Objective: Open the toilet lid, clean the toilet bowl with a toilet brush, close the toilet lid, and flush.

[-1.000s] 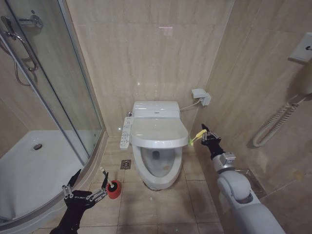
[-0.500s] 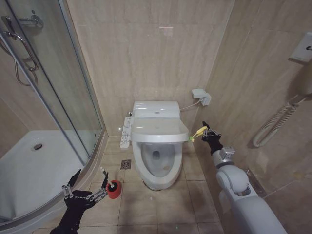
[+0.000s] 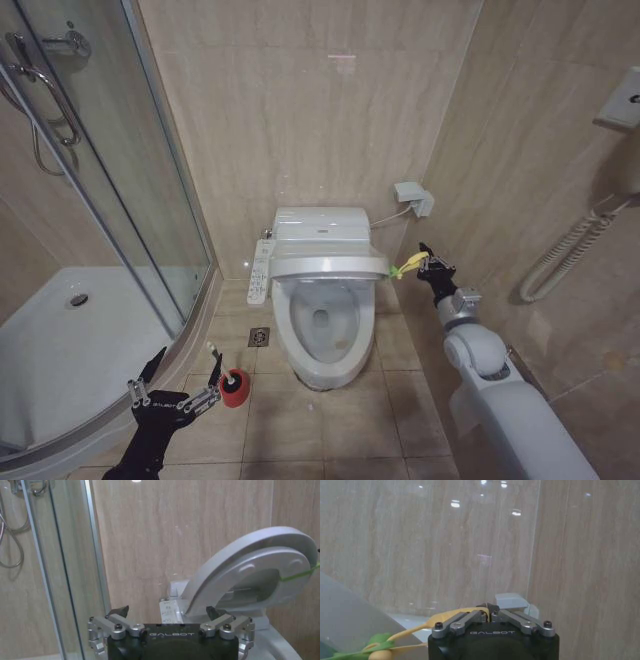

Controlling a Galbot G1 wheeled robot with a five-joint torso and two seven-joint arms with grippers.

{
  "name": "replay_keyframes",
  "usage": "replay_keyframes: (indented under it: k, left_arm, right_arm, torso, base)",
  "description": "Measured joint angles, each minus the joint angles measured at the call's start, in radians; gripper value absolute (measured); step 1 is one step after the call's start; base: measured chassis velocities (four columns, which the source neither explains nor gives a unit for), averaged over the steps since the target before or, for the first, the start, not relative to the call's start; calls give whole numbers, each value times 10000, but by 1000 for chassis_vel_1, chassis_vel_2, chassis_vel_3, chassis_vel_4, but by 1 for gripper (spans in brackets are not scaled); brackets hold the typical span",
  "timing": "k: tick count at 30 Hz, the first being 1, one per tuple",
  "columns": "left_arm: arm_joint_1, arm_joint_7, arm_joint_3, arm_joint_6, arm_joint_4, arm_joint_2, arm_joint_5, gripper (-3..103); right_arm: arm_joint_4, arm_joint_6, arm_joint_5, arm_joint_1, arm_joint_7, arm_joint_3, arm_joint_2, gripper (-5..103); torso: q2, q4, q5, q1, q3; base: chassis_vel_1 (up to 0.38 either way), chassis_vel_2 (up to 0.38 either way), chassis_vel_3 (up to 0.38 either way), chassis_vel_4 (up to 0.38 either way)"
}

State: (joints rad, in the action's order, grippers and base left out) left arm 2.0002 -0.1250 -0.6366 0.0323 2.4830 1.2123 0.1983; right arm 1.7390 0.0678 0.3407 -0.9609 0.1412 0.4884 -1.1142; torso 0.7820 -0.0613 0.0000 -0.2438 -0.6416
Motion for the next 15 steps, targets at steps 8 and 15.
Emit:
replay_keyframes:
  k: [8,15]
  left_arm:
    - [0,0,0,0,0,0,0,100]
    - [0,0,0,0,0,0,0,100]
  right_arm:
    - [-579,180,225,963,156,-419,128,2]
    - [-1254,319,350,1867,345,-906,55,2]
  torso:
    - [0,-1,-2,0,0]
    - [0,-4,-1,0,0]
  base:
    - [0,0,0,0]
    - [0,0,0,0]
